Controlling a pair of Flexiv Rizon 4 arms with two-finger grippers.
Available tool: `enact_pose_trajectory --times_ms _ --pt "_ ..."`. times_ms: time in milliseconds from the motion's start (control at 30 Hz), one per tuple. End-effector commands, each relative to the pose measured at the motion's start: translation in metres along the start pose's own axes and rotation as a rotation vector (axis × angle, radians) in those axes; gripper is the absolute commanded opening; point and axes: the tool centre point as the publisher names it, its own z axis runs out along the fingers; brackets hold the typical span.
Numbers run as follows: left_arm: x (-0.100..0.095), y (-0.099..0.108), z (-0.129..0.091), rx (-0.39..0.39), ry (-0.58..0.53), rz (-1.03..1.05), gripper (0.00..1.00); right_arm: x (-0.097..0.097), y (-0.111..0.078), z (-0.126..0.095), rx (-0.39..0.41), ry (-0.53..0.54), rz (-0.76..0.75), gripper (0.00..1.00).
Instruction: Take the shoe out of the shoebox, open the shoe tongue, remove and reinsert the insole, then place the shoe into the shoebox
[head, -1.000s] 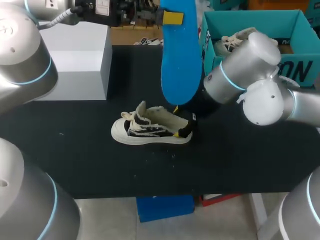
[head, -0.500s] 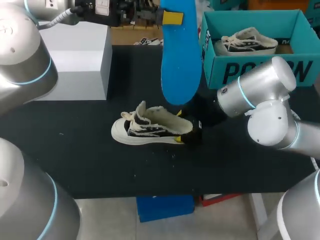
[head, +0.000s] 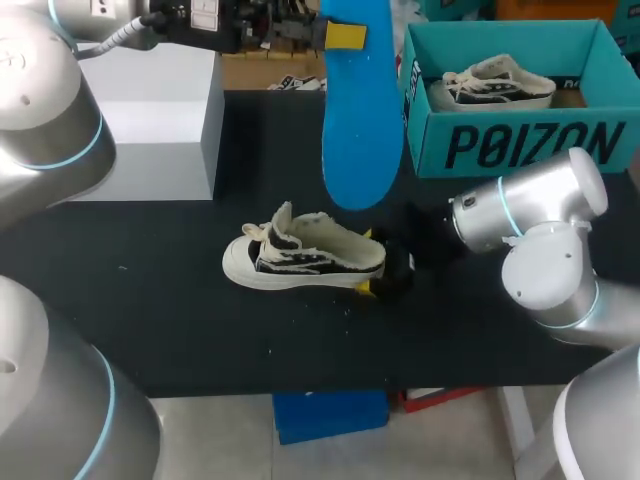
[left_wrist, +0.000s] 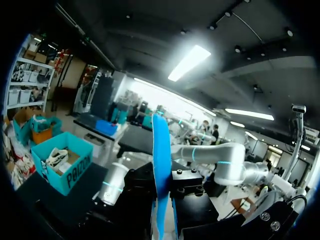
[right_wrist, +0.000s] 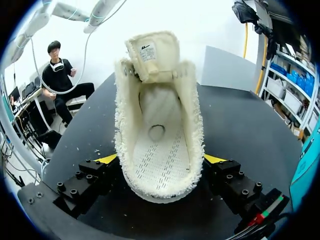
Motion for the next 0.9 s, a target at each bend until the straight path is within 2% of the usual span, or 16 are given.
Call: enact_pose_trajectory --times_ms 33,367,467,533,600,733,900 --pt "-0.001 0.001 0.002 0.001 -0.002 0.001 0.0 -0.001 -0.004 0.003 -0.017 -0.001 0.002 1.0" --pt "-0.001 0.001 0.002 0.001 -0.002 0.001 0.0 -0.004 -0.003 0.001 -0.014 -0.002 0.004 1.0" --pt "-0.001 0.001 0.002 0.001 -0.002 0.001 0.0 -0.002 -0.001 -0.005 0.023 0.008 0.002 1.0" --pt "-0.001 0.001 0.002 0.001 -0.002 0.001 0.0 -0.002 0.0 -0.013 0.129 0.02 0.01 1.0" --pt "-0.001 0.001 0.002 0.001 -0.002 0.001 0.0 -0.002 0.004 -0.023 0.195 0.019 0.004 1.0" --pt "-0.001 0.001 0.002 0.001 -0.002 0.001 0.0 -0.005 0.014 -0.042 0.403 0.007 0.015 1.0" --pt "-0.001 0.001 0.002 0.001 -0.002 0.001 0.0 -0.012 0.028 -0.053 0.641 -0.018 0.01 1.0"
